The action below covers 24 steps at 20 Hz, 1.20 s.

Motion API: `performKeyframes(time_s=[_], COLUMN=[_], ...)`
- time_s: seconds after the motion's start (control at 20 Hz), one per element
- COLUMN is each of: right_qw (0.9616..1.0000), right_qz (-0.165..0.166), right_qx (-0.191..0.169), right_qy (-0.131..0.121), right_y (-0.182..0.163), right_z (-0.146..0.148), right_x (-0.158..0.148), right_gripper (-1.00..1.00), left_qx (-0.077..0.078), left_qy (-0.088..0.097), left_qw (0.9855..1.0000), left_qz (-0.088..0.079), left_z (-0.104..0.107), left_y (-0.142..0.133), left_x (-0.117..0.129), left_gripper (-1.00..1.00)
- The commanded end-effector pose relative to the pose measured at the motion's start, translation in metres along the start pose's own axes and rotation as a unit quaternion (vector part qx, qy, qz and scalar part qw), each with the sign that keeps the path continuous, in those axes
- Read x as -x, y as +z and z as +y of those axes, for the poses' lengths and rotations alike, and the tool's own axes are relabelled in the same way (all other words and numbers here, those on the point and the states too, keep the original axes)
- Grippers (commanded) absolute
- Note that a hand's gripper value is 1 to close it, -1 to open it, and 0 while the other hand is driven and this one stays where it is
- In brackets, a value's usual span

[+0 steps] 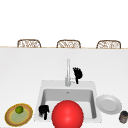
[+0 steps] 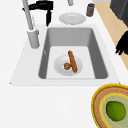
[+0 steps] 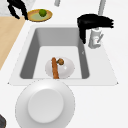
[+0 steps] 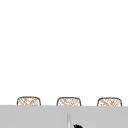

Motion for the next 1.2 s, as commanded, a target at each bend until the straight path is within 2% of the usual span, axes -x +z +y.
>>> performKeyframes(time_s=[0.0, 0.1, 0.25, 0.4, 0.6, 0.7, 0.8, 1.0, 1.1, 1.15], right_qw=[0.9981, 0.9977, 0.9946, 0.9896, 0.9808, 0.9812, 0.9800, 0.9774, 0.9712, 0.9648], right_qz=[0.002, 0.003, 0.004, 0.005, 0.008, 0.006, 0.006, 0.008, 0.011, 0.018], right_qx=[-0.062, -0.065, -0.099, -0.140, -0.192, -0.190, -0.197, -0.204, -0.227, -0.251], right_qy=[0.009, 0.017, 0.031, 0.034, 0.033, 0.030, 0.028, 0.056, 0.073, 0.077], right_y=[-0.014, -0.025, -0.034, -0.042, -0.057, -0.075, -0.090, -0.114, -0.119, -0.119], right_z=[0.010, 0.014, 0.012, 0.013, 0.015, 0.019, 0.028, 0.050, 0.046, 0.041], right_x=[0.004, 0.007, 0.008, 0.008, 0.007, 0.008, 0.008, 0.012, 0.008, 0.008], right_gripper=[-1.00, -1.00, -1.00, -1.00, -1.00, -1.00, -1.00, -1.00, -1.00, -1.00], left_qx=[0.000, 0.000, 0.000, 0.000, 0.000, 0.000, 0.000, 0.000, 0.000, 0.000], left_qy=[0.000, 0.000, 0.000, 0.000, 0.000, 0.000, 0.000, 0.000, 0.000, 0.000], left_qw=[1.0000, 1.0000, 1.0000, 1.0000, 1.0000, 1.0000, 1.0000, 1.0000, 1.0000, 1.0000], left_qz=[0.000, 0.000, 0.000, 0.000, 0.000, 0.000, 0.000, 0.000, 0.000, 0.000], left_z=[0.000, 0.000, 0.000, 0.000, 0.000, 0.000, 0.000, 0.000, 0.000, 0.000], left_y=[0.000, 0.000, 0.000, 0.000, 0.000, 0.000, 0.000, 0.000, 0.000, 0.000], left_x=[0.000, 0.000, 0.000, 0.000, 0.000, 0.000, 0.000, 0.000, 0.000, 0.000], left_gripper=[0.00, 0.00, 0.00, 0.00, 0.00, 0.00, 0.00, 0.00, 0.00, 0.00])
